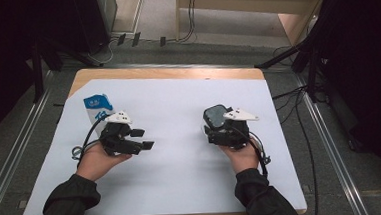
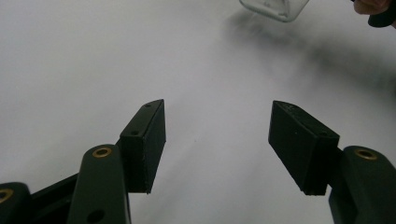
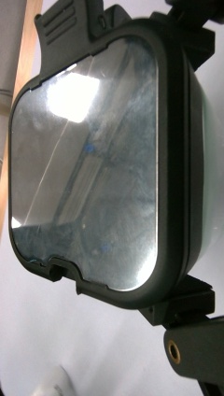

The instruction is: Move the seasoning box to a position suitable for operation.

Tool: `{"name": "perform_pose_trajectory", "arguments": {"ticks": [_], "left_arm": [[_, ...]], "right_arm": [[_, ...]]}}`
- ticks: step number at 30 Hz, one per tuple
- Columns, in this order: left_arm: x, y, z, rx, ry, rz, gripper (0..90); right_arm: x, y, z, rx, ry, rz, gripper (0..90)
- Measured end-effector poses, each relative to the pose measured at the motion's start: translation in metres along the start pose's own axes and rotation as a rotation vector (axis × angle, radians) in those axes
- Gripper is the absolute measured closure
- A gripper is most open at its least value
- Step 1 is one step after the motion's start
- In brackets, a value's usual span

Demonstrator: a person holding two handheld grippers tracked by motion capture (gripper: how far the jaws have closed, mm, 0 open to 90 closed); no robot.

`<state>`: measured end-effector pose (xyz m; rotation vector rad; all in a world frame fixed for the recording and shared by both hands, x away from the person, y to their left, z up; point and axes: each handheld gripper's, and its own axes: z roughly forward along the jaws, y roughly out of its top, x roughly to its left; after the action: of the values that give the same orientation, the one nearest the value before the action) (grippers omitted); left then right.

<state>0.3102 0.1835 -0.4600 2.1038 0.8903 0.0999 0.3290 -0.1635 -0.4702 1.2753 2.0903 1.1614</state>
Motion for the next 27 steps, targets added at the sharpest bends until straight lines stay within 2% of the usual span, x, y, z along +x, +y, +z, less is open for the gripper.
{"name": "perform_pose_trajectory", "arguments": {"ticks": [2,3,7,8,9,17,18,20,23,27], "left_arm": [[0.000,0.000,0.000,0.002,0.000,0.002,38.3],[0.000,-0.001,0.000,-0.001,0.003,-0.006,38.3],[0.000,-0.003,-0.003,-0.005,0.007,-0.011,38.3],[0.000,-0.003,-0.003,-0.005,0.007,-0.011,38.3],[0.000,-0.005,-0.005,-0.005,0.019,-0.013,38.3],[-0.001,-0.010,-0.008,-0.013,0.032,-0.021,38.4],[-0.001,-0.011,-0.008,-0.011,0.030,-0.022,38.4],[-0.002,-0.012,-0.009,-0.013,0.030,-0.022,38.3],[-0.002,-0.012,-0.010,-0.016,0.035,-0.019,38.4],[-0.003,-0.012,-0.009,-0.012,0.034,-0.014,38.3]], "right_arm": [[0.004,0.000,0.003,0.004,0.009,-0.011,15.8],[0.012,-0.001,0.009,0.012,0.032,-0.021,15.8],[0.028,0.000,0.020,0.020,0.068,-0.053,15.8],[0.028,0.000,0.020,0.020,0.068,-0.053,15.8],[0.036,0.000,0.025,0.026,0.085,-0.071,15.8],[0.054,-0.001,0.040,0.039,0.129,-0.087,15.8],[0.060,-0.003,0.046,0.051,0.146,-0.098,15.8],[0.065,-0.007,0.050,0.065,0.147,-0.115,15.8],[0.071,-0.012,0.050,0.048,0.125,-0.148,15.8],[0.071,-0.014,0.050,0.047,0.121,-0.141,15.6]]}}
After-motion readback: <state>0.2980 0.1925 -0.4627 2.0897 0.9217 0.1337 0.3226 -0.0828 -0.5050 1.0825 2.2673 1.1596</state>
